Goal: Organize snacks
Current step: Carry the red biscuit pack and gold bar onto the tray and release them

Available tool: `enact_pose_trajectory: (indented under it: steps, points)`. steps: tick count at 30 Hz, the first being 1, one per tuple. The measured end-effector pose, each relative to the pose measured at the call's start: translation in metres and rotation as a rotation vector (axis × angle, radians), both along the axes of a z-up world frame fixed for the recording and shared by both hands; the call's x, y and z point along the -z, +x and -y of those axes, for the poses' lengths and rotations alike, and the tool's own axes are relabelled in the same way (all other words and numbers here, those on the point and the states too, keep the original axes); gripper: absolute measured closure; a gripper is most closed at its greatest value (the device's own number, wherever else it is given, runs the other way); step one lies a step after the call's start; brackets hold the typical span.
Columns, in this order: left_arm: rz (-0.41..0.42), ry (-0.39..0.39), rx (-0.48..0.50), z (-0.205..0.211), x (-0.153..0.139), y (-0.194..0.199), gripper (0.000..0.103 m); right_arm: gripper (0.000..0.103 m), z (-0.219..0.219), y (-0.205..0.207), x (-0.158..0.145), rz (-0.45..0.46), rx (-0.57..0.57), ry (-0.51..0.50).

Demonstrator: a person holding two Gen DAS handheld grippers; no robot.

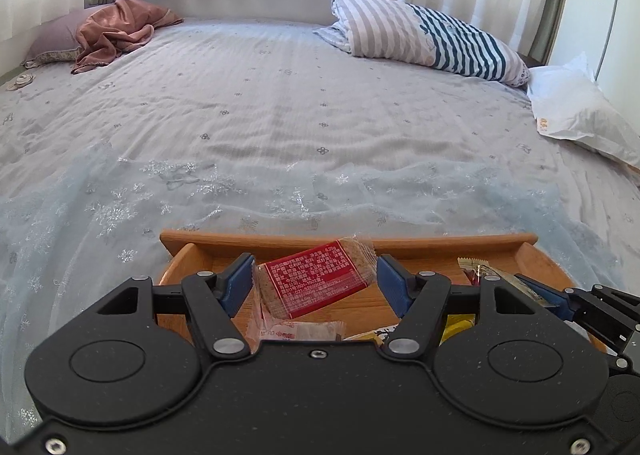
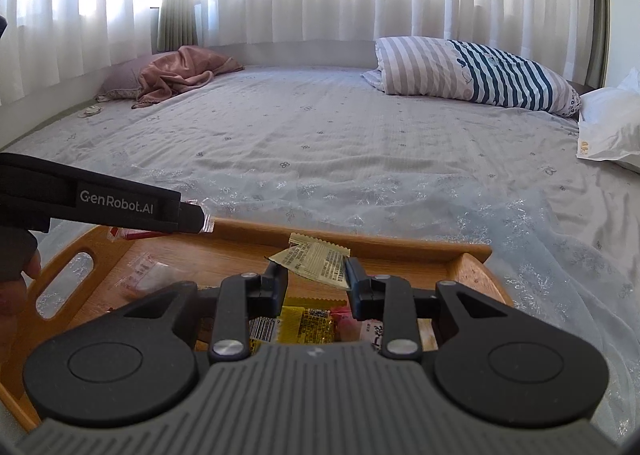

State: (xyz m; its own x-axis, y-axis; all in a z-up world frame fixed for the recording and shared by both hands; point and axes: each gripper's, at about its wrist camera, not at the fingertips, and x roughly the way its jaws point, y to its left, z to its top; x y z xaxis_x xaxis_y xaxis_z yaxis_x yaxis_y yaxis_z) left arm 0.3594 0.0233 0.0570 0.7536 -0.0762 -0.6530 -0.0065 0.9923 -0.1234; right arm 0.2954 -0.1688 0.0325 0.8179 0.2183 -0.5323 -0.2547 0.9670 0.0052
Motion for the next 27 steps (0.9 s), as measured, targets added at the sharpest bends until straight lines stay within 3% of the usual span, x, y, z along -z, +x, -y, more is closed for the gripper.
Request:
enact_pose_trajectory:
  steps: [10,27]
  points:
    - [-0.031,0.031,-0.017,0.0,0.013,0.027,0.038,0.068,-0.01,0.025,0.012,-0.049,0.006,-0.02]
    - [-0.07,0.039,-0.025,0.002,0.031,0.034,0.038,0.068,-0.011,0.035,0.022,-0.115,0.016,-0.013]
